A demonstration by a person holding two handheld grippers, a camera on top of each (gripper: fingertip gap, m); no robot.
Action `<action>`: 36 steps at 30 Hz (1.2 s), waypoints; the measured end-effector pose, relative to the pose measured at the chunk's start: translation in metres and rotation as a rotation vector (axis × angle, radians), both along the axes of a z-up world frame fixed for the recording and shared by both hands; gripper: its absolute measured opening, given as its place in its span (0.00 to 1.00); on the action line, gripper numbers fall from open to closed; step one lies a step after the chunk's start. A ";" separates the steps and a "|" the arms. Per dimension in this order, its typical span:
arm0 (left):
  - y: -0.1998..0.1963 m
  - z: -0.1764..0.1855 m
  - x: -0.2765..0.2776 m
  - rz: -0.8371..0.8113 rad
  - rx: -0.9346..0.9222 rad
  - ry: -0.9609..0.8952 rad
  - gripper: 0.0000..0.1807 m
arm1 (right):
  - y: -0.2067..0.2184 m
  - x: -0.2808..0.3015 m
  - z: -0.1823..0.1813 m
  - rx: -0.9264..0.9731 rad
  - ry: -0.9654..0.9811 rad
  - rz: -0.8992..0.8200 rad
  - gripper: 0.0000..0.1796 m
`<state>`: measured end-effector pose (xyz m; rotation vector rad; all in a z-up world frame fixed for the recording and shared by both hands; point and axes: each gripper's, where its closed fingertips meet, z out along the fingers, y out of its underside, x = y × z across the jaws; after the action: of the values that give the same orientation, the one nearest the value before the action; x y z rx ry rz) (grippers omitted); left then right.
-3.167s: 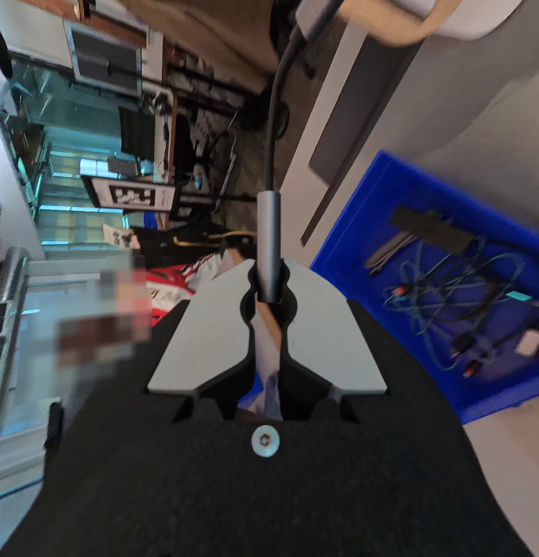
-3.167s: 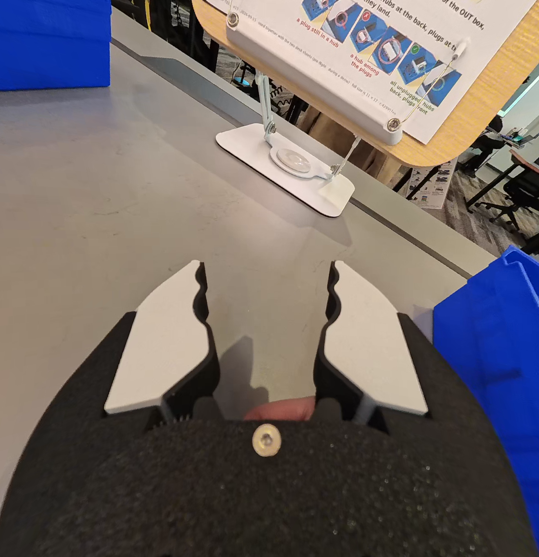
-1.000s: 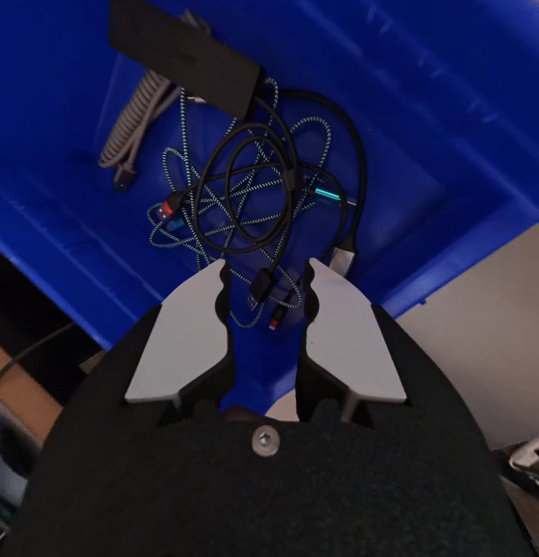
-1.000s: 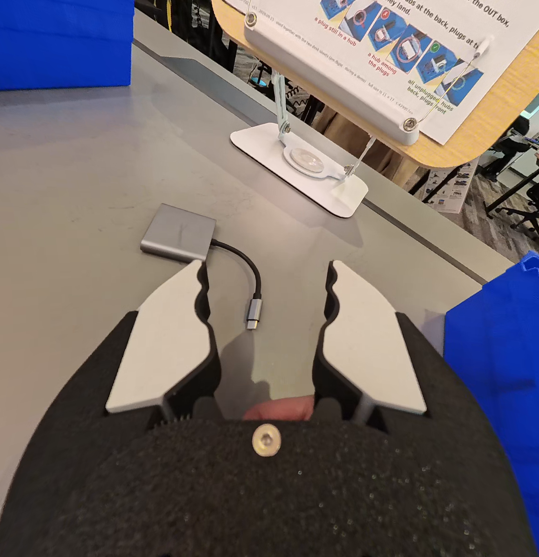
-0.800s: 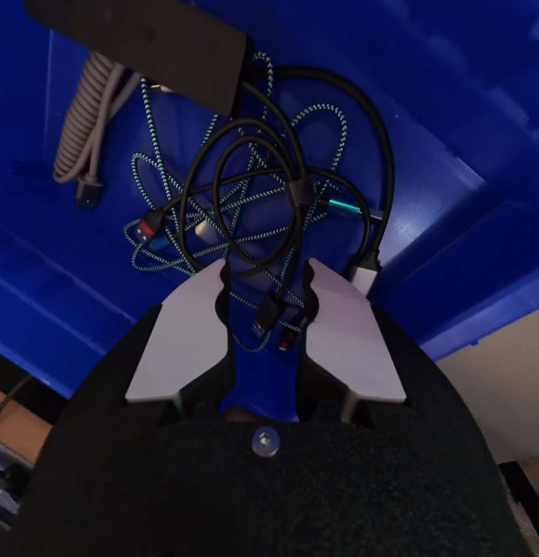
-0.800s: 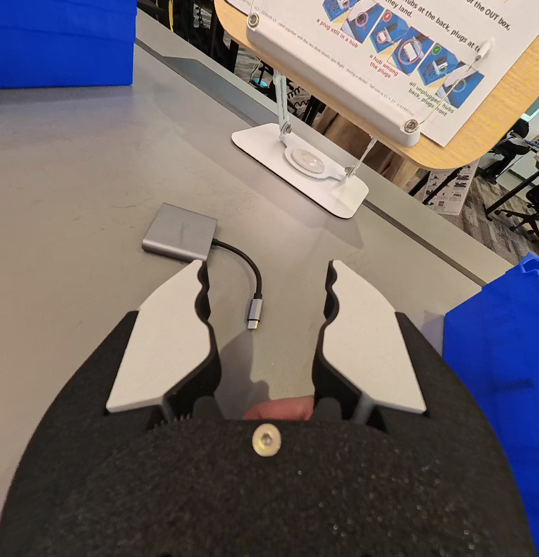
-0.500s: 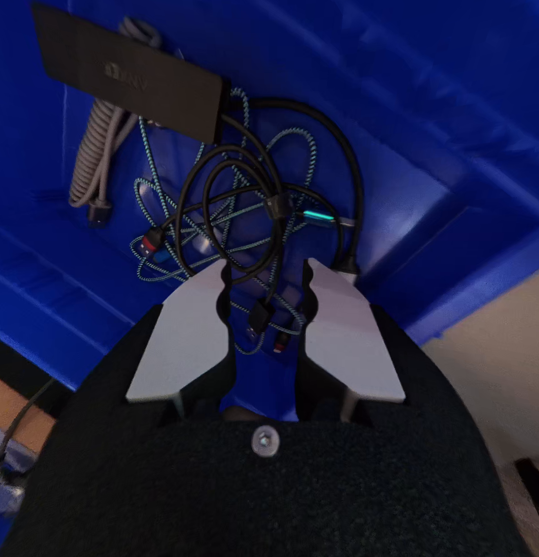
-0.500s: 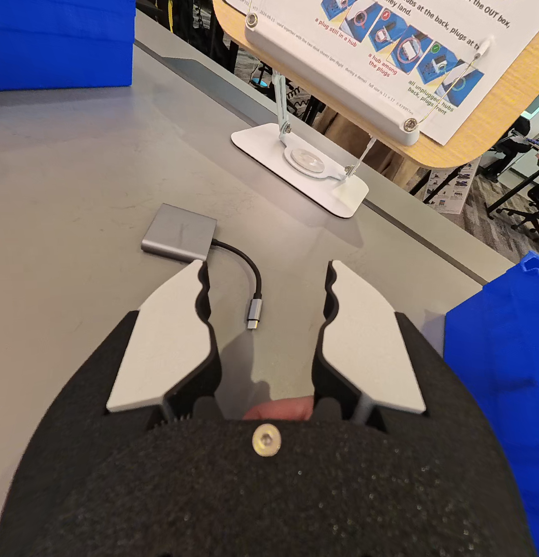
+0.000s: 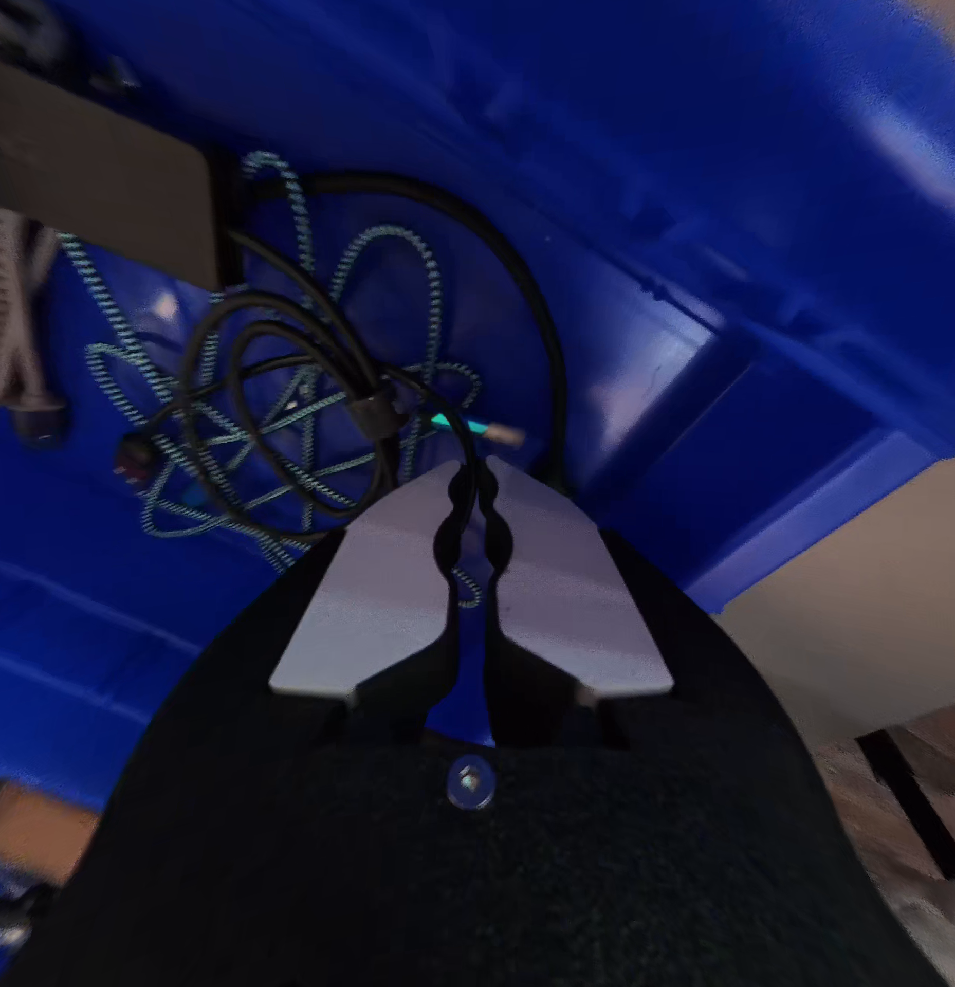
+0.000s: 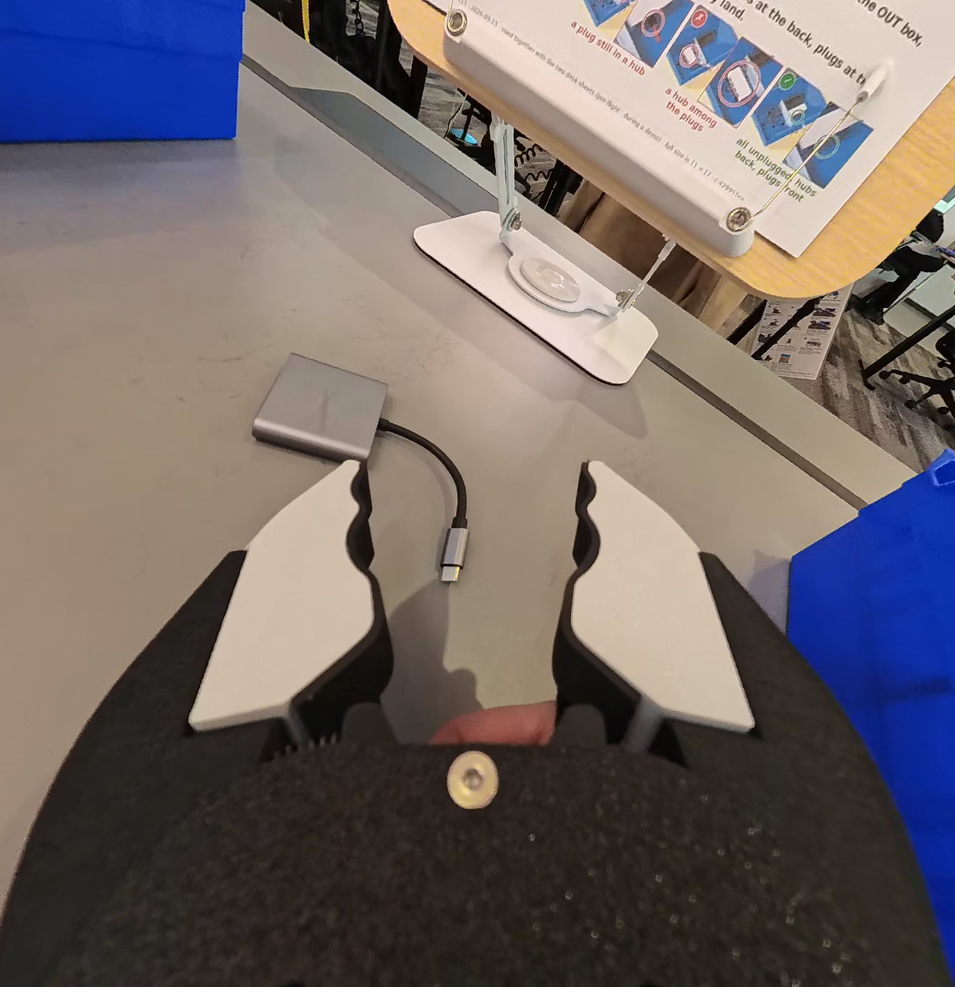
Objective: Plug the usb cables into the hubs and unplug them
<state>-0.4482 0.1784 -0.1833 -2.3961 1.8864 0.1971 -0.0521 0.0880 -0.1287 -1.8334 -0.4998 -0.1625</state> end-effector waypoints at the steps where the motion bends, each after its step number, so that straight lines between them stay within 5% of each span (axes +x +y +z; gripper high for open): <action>1: 0.004 0.008 -0.001 -0.001 0.030 -0.005 0.02 | 0.000 0.000 0.000 0.000 0.002 0.001 0.41; 7: 0.009 0.088 0.005 -0.007 0.159 -0.192 0.02 | -0.001 -0.001 0.000 0.004 -0.006 0.006 0.41; 16: 0.014 0.269 0.024 0.009 0.448 -0.669 0.02 | -0.001 -0.001 0.001 0.012 -0.010 0.003 0.41; 22: -0.017 0.339 0.055 -0.044 0.554 -0.833 0.02 | -0.002 0.000 0.002 0.017 -0.003 0.000 0.40; 28: -0.092 0.293 0.113 -0.166 0.488 -0.811 0.02 | -0.003 -0.001 0.003 0.026 -0.010 0.007 0.40; 36: -0.174 0.117 0.177 -0.305 0.293 -0.533 0.02 | -0.003 -0.001 0.004 0.032 -0.001 0.007 0.40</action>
<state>-0.2711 0.0046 -0.0661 -1.7238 1.7791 -0.1619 -0.0528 0.0847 -0.1246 -1.8003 -0.5018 -0.1655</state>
